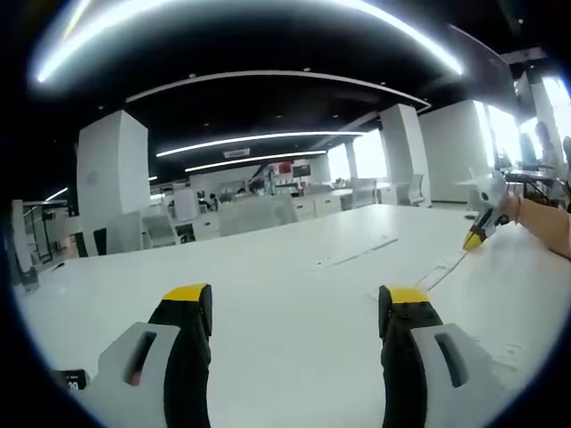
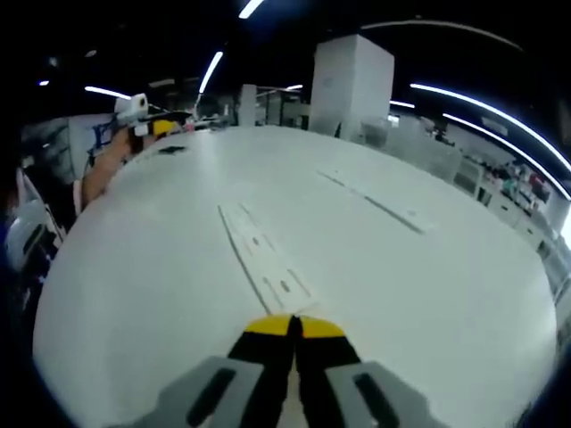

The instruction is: Locate the socket holder cover, grip the socket holder cover, clip it into the socket holder slot.

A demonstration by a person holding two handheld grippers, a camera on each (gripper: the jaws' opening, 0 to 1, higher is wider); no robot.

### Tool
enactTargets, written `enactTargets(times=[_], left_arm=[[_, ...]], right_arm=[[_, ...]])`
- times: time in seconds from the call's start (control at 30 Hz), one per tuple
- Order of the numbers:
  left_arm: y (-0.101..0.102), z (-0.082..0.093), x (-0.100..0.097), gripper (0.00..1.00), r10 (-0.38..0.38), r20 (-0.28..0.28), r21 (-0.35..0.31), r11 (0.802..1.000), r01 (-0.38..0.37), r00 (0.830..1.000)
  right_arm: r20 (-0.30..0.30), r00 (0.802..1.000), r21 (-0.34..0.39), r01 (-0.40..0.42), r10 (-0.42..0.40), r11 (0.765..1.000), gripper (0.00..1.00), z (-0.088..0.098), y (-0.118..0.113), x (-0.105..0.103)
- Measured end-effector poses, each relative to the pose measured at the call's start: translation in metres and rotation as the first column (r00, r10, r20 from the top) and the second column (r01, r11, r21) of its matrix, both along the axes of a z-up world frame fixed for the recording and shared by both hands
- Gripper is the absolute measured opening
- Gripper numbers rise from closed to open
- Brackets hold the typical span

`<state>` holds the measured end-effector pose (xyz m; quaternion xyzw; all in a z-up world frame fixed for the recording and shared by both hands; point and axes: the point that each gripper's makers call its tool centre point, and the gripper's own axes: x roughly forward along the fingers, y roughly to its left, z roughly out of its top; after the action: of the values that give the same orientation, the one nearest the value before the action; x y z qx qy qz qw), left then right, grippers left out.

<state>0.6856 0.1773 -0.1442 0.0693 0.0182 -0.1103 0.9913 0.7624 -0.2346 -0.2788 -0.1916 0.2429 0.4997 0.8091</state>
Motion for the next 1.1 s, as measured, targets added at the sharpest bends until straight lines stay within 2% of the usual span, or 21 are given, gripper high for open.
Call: enactTargets(times=[0.33,1.1], left_arm=[[0.0,0.0,0.0,0.75,-0.001,-0.001,0.001,1.0,0.001,1.0],[0.001,-0.001,0.0,0.75,0.002,-0.002,0.001,1.0,-0.002,1.0]], right_arm=[[-0.003,0.999,-0.007,-0.05,0.05,0.999,0.04,0.0,-0.002,-0.007],[0.014,0.996,-0.008,-0.093,0.093,0.996,0.04,-0.001,0.008,-0.012]])
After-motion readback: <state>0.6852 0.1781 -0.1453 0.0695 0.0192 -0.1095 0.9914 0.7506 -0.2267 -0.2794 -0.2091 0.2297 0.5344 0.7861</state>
